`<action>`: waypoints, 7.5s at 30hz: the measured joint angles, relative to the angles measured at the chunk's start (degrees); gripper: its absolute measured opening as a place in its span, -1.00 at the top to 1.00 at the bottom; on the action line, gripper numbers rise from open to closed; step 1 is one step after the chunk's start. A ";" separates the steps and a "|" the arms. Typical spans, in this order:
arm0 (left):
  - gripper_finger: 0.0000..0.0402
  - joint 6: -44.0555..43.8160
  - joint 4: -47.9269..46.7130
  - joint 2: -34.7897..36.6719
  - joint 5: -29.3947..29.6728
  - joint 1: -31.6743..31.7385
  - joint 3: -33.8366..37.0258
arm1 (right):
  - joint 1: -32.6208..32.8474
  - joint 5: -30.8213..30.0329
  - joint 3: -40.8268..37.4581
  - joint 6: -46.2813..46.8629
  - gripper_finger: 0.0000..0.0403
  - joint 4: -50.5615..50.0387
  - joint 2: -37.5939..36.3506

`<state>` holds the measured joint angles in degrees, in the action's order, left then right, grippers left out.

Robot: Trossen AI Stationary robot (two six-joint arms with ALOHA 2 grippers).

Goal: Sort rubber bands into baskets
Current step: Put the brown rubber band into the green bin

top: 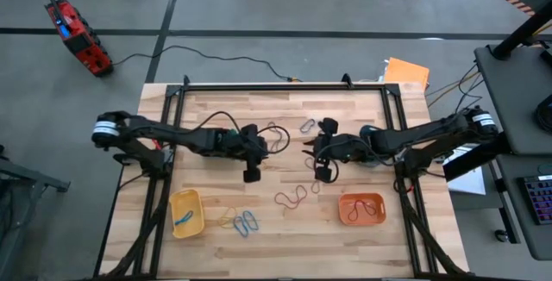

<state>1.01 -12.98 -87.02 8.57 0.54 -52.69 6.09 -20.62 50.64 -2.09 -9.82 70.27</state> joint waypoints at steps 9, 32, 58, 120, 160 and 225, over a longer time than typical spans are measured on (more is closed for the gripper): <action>0.82 1.41 4.21 -0.48 0.09 2.64 0.00 | 0.04 0.00 -2.29 5.12 0.56 0.26 -0.93; 0.33 -5.78 13.24 -11.52 6.89 9.34 0.00 | 0.70 0.04 -2.40 8.57 0.39 -1.89 -2.66; 0.00 -6.68 23.68 -22.51 3.85 9.92 -0.17 | 0.66 -0.01 -3.58 10.05 0.29 -1.69 -2.66; 1.00 5.76 -23.42 26.97 4.75 10.01 -0.96 | 0.63 -0.46 -5.83 15.00 0.33 -1.56 -2.66; 1.00 -1.04 -47.09 18.61 10.39 10.33 -0.04 | 0.64 -0.49 -6.44 15.19 0.31 -1.39 -2.66; 0.99 5.90 -30.93 12.63 -3.09 20.96 8.24 | 0.64 -0.46 -9.78 18.17 0.30 2.69 -2.68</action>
<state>6.91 -43.91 -74.39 5.49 21.50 -44.45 6.72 -21.08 40.86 16.08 -7.13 67.59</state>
